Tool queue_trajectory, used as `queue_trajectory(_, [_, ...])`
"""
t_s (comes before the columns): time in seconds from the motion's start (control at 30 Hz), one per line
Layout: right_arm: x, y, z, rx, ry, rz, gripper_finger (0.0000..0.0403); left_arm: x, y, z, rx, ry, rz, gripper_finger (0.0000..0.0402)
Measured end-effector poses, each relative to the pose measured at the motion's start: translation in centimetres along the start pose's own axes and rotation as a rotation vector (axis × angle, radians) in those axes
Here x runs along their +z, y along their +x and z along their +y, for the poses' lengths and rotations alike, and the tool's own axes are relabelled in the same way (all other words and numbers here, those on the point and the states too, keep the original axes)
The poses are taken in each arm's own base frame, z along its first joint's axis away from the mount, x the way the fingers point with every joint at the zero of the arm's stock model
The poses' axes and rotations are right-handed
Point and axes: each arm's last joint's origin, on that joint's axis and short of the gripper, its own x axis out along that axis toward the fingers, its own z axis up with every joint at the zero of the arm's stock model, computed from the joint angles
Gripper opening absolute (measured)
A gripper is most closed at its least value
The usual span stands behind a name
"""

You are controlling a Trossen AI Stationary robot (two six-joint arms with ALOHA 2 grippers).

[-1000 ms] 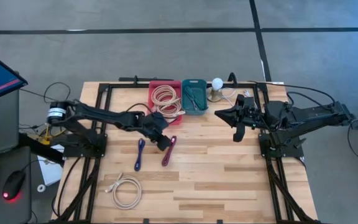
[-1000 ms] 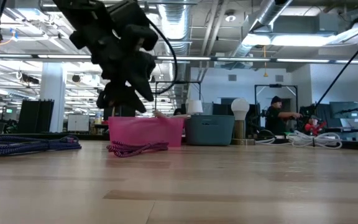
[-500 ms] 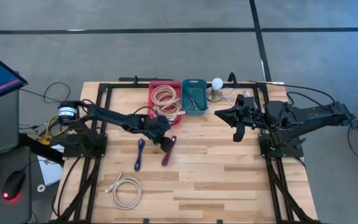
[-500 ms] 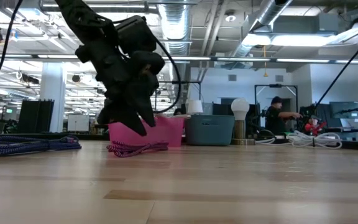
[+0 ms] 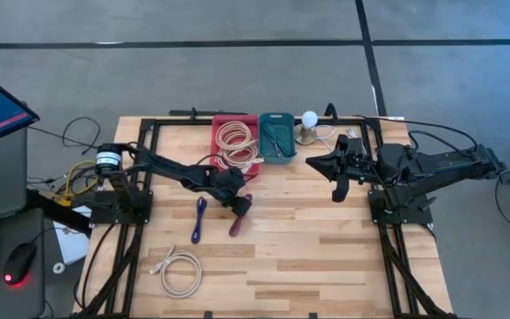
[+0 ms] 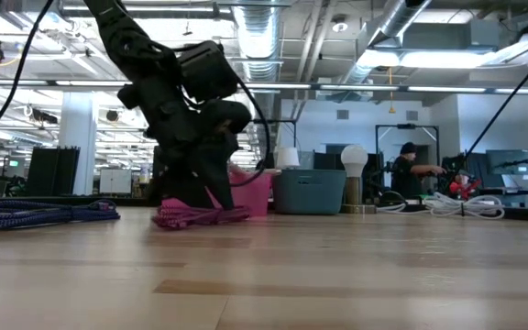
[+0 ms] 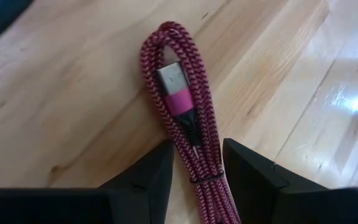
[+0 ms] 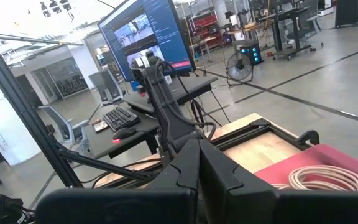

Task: Pick & Place USB Port
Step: Put the pink charger cable into the blue bin

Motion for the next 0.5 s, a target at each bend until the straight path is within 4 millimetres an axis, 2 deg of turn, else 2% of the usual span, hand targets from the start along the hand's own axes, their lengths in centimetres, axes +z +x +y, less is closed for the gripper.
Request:
queue_trajectory(0.27, [0.00,0.00,0.00,0.000,-0.001,0.000,0.0000,0.10,0.45,0.05,-0.005,0.003,-0.016,0.0126])
queue_trajectory(0.5, [0.00,0.00,0.00,0.001,-0.002,0.001,0.0000,0.11,0.52,0.13,0.008,0.005,-0.029,0.0039])
